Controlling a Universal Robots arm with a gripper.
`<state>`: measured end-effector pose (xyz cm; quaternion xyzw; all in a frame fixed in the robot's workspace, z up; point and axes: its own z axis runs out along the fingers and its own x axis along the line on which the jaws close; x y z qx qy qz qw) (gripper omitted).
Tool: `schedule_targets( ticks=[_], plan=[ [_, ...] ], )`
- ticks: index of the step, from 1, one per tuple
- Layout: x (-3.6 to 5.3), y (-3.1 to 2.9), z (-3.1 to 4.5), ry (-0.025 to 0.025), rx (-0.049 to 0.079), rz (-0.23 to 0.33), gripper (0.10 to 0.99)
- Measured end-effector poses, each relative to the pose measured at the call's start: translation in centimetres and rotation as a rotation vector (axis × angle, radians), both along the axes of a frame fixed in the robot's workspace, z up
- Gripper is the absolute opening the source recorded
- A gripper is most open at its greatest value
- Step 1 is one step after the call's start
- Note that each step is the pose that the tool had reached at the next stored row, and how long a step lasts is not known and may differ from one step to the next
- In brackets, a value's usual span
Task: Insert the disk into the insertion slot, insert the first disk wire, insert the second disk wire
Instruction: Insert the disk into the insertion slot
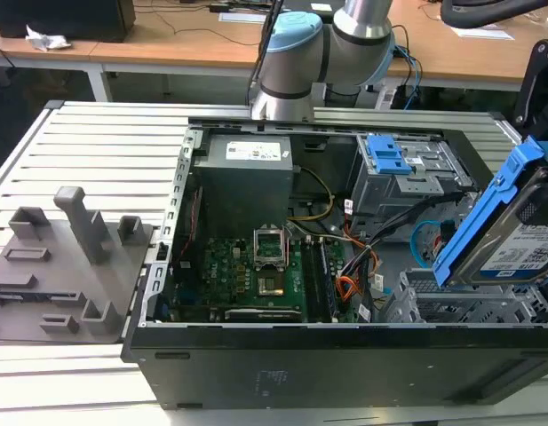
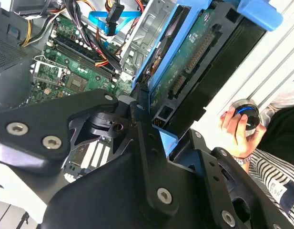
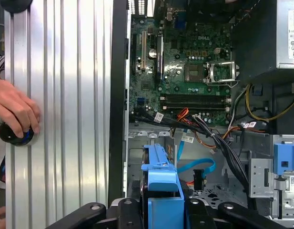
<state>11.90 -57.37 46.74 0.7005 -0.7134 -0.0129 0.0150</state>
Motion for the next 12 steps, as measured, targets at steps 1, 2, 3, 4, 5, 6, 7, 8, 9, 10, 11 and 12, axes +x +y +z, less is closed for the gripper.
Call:
schedule_targets(
  ticks=[1,2,3,4,5,6,7,8,9,10,11,12],
  plan=[
    [0.0,0.0,-0.18,0.0,0.0,0.0,0.365],
    [0.0,0.0,-0.42,0.0,0.0,0.0,0.365],
    [0.0,0.0,-0.61,0.0,0.0,0.0,0.365],
    [0.0,0.0,-0.74,0.0,0.0,0.0,0.365],
    [0.0,0.0,-0.87,0.0,0.0,0.0,0.365],
    [0.0,0.0,-1.05,0.0,0.0,0.0,0.365],
    [0.0,0.0,-1.17,0.0,0.0,0.0,0.365],
    [0.0,0.01,-1.27,0.0,0.0,0.0,0.365],
    [0.0,0.05,-1.38,0.0,0.0,0.0,0.365],
    [0.0,0.09,-1.49,0.0,0.0,0.0,0.365],
    [-0.08,0.26,-1.7,0.0,0.0,0.0,0.365],
    [-0.26,0.75,-1.99,0.0,0.0,0.0,0.365]
  ],
)
